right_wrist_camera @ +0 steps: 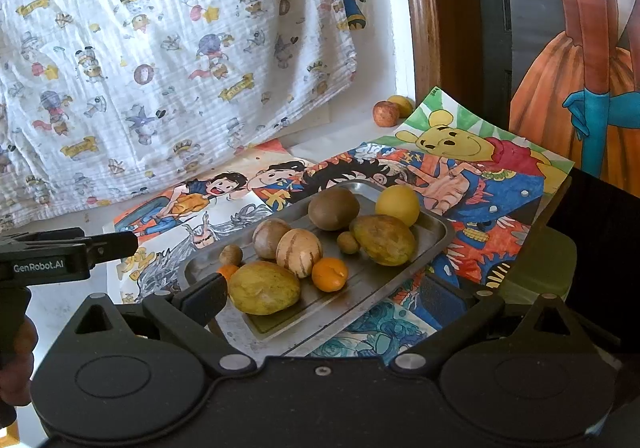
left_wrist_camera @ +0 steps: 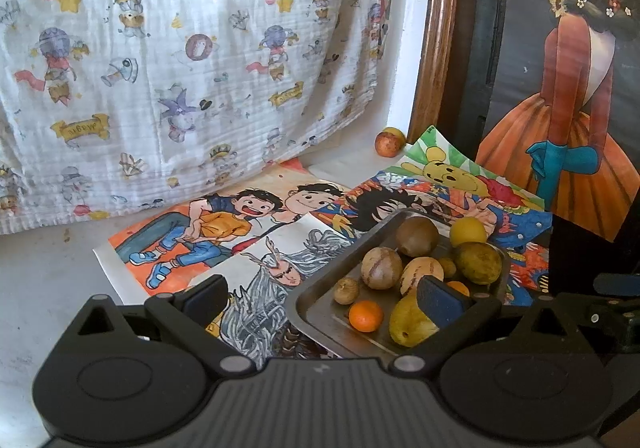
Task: Organize fruits
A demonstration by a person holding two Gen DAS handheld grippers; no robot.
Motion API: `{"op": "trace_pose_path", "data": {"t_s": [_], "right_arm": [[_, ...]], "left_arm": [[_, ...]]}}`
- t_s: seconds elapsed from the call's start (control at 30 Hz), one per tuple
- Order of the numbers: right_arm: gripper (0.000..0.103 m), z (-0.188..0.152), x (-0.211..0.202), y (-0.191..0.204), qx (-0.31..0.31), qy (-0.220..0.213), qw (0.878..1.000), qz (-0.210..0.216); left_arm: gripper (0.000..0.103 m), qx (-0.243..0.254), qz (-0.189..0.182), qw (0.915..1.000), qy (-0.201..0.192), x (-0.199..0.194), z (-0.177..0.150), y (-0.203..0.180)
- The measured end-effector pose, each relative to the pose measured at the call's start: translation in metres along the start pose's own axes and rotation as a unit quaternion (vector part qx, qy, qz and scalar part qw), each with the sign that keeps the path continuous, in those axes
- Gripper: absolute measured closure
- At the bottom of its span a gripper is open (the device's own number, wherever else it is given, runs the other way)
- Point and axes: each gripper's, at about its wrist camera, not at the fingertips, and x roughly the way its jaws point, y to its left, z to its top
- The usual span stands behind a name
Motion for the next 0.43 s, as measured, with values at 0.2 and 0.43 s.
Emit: {"op": "trace_pose_path", "data": {"t_s": [0.2, 0.43], "right_arm": [[0.001, -0.002, -0.001, -0.004, 0.003, 0.001, 1.0, -0.001], [0.001, -0.002, -0.001, -0.005, 0.004, 0.001, 1.0, -0.001]], "left_arm": [[0.0, 0.013, 0.012, 0.9998, -0.007, -0.004, -0.003, -0.005], [0.0, -0.019, -0.007, 0.9988, -0.045, -0.015, -0.003, 0.005]]}}
